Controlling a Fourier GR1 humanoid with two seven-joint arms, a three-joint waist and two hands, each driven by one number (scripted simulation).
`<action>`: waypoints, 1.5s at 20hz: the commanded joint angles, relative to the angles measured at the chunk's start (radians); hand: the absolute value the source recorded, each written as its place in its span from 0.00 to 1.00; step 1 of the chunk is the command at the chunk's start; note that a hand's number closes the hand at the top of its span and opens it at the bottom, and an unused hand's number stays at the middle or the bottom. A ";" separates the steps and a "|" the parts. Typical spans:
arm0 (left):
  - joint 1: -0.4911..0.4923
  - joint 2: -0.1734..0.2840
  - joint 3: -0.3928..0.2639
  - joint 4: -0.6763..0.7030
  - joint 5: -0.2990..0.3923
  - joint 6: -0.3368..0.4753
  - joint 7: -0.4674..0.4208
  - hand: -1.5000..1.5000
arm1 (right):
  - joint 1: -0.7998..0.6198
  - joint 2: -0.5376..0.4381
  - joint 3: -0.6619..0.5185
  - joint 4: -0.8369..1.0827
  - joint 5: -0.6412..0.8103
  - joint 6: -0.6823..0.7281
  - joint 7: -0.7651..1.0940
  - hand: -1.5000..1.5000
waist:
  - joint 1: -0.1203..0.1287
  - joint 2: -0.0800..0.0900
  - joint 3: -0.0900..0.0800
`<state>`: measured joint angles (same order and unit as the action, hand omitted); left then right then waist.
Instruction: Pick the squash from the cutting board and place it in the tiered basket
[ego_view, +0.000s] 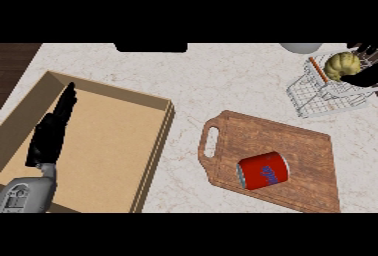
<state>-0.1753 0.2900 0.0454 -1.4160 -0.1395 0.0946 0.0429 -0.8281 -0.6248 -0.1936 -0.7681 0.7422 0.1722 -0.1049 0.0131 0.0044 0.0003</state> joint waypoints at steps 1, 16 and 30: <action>0.020 -0.023 -0.015 -0.051 -0.017 0.009 0.033 0.50 | 0.001 -0.013 -0.057 0.036 -0.056 0.016 -0.048 0.00 | -0.004 -0.003 0.000; -0.011 -0.025 0.008 -0.029 -0.038 0.007 0.037 0.50 | -0.042 -0.156 -0.293 0.067 -0.265 0.023 -0.014 0.00 | -0.018 -0.005 0.000; -0.004 -0.010 0.037 -0.041 -0.016 -0.029 0.040 0.50 | 0.200 -0.507 -0.503 0.396 -0.423 0.340 -0.342 0.00 | -0.016 0.003 0.003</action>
<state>-0.1459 0.2799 0.0727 -1.4837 -0.1566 0.0673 0.0817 -0.7111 -1.0779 -0.6402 -0.4463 0.3628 0.4578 -0.3164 0.0042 0.0050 0.0020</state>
